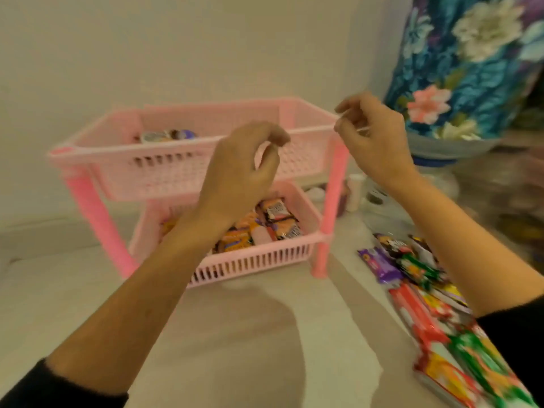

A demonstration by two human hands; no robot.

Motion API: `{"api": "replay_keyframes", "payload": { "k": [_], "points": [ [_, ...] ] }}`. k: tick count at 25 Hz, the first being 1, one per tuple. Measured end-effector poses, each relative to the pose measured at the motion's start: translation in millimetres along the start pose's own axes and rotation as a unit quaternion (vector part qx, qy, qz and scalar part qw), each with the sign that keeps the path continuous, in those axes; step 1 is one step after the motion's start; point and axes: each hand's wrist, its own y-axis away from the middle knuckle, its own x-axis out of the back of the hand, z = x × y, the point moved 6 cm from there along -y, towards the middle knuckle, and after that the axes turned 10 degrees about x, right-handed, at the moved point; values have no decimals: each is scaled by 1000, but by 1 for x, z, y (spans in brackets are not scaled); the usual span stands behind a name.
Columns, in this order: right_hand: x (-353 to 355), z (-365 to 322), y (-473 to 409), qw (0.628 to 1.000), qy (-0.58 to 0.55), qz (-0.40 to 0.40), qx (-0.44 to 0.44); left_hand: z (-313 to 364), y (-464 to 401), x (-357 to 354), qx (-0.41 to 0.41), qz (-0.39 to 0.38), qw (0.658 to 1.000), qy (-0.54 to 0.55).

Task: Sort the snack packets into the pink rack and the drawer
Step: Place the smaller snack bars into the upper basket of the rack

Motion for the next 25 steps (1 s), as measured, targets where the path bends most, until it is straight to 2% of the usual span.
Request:
{"api": "replay_keyframes", "payload": {
  "k": [3, 7, 8, 11, 13, 15, 19, 21, 25],
  "points": [
    [48, 67, 68, 992, 79, -59, -76, 8, 58, -90, 52, -81, 995, 41],
    [97, 155, 171, 953, 132, -179, -206, 24, 140, -221, 115, -266, 957, 26],
    [105, 171, 195, 940, 143, -213, -227, 30, 160, -251, 115, -327, 938, 5],
    [128, 199, 261, 918, 152, -279, -239, 48, 217, -321, 80, -512, 853, -69],
    [137, 203, 292, 920, 138, -301, -209, 57, 244, -346, 34, -575, 811, -102],
    [136, 203, 313, 920, 113, -326, -185, 61, 263, -357, -6, -584, 799, -139],
    [109, 197, 327, 915, 45, -366, -165, 68, 279, -361, -74, -504, 833, -218],
    [90, 195, 323, 909, 56, -375, -173, 64, 279, -355, -59, -483, 845, -223],
    [55, 193, 317, 859, 174, -445, -185, 44, 265, -326, 49, -468, 862, -188]
  ]
}}
